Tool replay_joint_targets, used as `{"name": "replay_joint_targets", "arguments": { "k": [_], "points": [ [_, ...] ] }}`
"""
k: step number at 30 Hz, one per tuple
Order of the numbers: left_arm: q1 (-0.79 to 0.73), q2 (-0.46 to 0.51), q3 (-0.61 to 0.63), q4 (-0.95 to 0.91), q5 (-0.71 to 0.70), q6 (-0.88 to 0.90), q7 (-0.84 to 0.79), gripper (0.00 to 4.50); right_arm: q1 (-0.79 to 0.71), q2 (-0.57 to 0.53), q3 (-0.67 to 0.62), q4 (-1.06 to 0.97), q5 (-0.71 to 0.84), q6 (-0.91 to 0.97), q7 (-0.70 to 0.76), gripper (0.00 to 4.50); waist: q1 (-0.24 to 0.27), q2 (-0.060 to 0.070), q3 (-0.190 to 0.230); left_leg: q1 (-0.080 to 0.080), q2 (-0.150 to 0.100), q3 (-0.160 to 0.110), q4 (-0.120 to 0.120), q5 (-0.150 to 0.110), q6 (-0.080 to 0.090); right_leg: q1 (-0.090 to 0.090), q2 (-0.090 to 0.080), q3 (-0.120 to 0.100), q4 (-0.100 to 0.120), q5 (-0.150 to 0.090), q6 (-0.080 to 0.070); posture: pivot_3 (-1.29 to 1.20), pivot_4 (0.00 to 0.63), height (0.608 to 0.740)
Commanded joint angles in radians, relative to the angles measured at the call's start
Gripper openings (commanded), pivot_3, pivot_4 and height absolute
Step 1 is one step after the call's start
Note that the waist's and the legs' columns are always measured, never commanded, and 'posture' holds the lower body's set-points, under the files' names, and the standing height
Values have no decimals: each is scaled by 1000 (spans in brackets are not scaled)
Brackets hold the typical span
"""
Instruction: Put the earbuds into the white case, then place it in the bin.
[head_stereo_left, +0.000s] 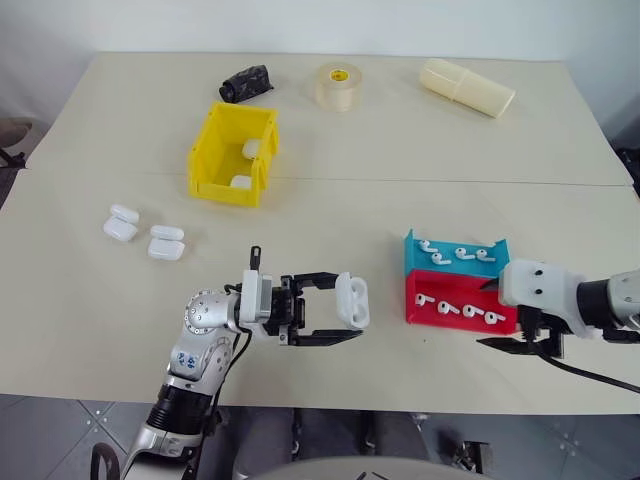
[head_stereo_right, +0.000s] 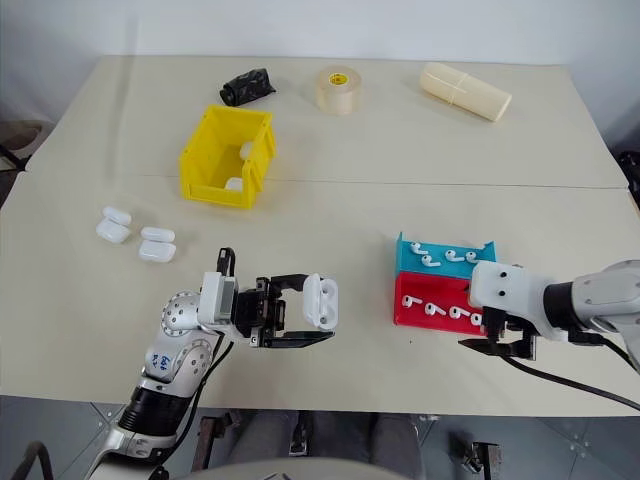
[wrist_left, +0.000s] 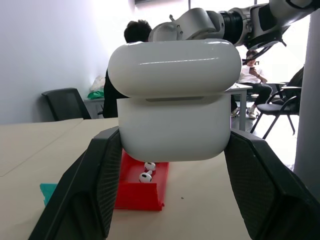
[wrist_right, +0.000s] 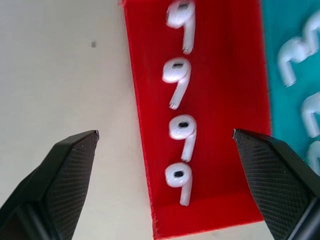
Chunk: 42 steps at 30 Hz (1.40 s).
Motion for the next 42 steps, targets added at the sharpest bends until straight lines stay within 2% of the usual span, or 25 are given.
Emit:
{"name": "replay_joint_targets", "arguments": {
  "k": [1, 10, 22, 26, 29, 42],
  "points": [
    [-4, -1, -1, -43, -13, 1, 18, 2742, -42, -15, 39, -34, -52, 20, -8, 4500, -1, 0, 0, 0, 0, 0, 0, 0, 0, 0, 0, 0, 0, 0, 0, 0, 150, 740],
    [15, -7, -31, -91, -22, 41, 44, 2742, -78, -16, 114, 0, -155, -22, 16, 4500, -1, 0, 0, 0, 0, 0, 0, 0, 0, 0, 0, 0, 0, 0, 0, 0, 150, 740],
    [19, 3, -26, -109, -23, 58, 58, 2742, -104, -24, 137, 18, -214, -2, 59, 4500, -1, 0, 0, 0, 0, 0, 0, 0, 0, 0, 0, 0, 0, 0, 0, 0, 150, 740],
    [15, 5, -25, -114, -24, 67, 64, 2742, -94, -22, 132, 22, -224, -1, 73, 3687, -1, 0, 0, 0, 0, 0, 0, 0, 0, 0, 0, 0, 0, 0, 0, 0, 150, 740],
    [10, 6, -25, -115, -25, 74, 67, 2742, -100, -15, 133, 24, -228, 3, 76, 2602, -1, 0, 0, 0, 0, 0, 0, 0, 0, 0, 0, 0, 0, 0, 0, 0, 150, 740],
    [10, 6, -26, -133, -26, 87, 78, 2742, -130, -3, 157, 47, -247, -3, 94, 2602, -2, 0, 0, 0, 0, 0, 0, 0, 0, 0, 0, 0, 0, 0, 0, 0, 150, 740]
  ]
}}
